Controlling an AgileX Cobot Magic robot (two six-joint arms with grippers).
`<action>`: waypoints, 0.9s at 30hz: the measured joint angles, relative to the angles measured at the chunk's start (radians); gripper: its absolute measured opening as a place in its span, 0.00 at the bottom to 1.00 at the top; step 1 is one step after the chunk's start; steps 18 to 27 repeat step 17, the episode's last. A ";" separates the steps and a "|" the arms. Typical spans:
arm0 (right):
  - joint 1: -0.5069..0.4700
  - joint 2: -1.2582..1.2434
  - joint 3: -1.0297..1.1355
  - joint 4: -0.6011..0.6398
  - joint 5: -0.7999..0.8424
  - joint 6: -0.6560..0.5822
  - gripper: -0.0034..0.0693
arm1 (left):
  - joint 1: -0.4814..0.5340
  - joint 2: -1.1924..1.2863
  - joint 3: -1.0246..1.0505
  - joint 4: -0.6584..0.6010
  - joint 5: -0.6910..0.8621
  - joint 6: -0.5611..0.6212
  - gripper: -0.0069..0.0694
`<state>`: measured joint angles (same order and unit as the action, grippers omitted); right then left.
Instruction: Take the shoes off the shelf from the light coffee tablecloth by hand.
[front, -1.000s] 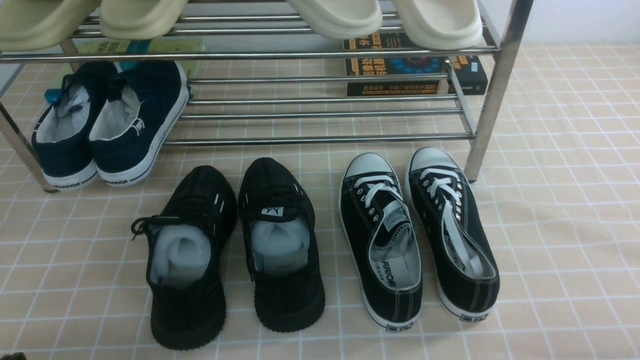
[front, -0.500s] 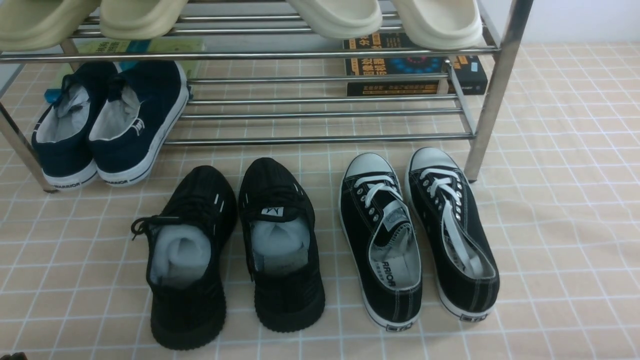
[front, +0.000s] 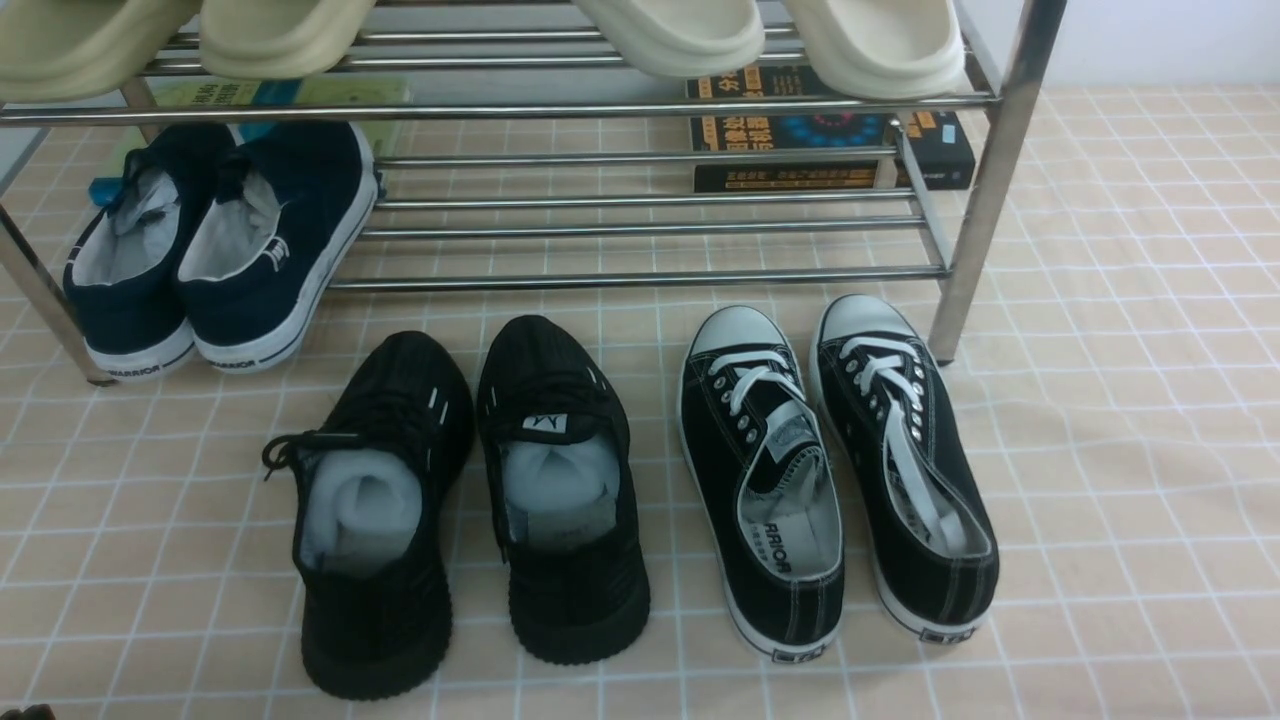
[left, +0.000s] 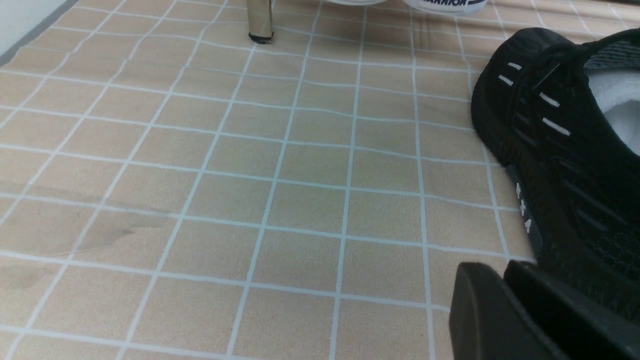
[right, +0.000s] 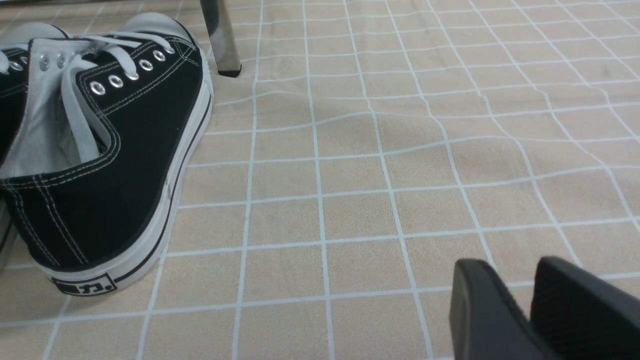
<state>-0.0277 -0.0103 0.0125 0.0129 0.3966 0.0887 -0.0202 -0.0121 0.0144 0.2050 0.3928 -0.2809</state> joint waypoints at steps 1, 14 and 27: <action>0.000 0.000 0.000 0.000 0.000 0.000 0.30 | 0.000 0.000 0.000 0.000 0.000 0.000 0.21; 0.000 0.000 0.000 0.000 0.000 -0.001 0.32 | 0.000 0.000 0.000 0.000 -0.001 0.000 0.21; 0.000 0.000 0.000 0.000 0.000 -0.001 0.32 | 0.000 0.000 0.000 0.000 -0.001 0.000 0.21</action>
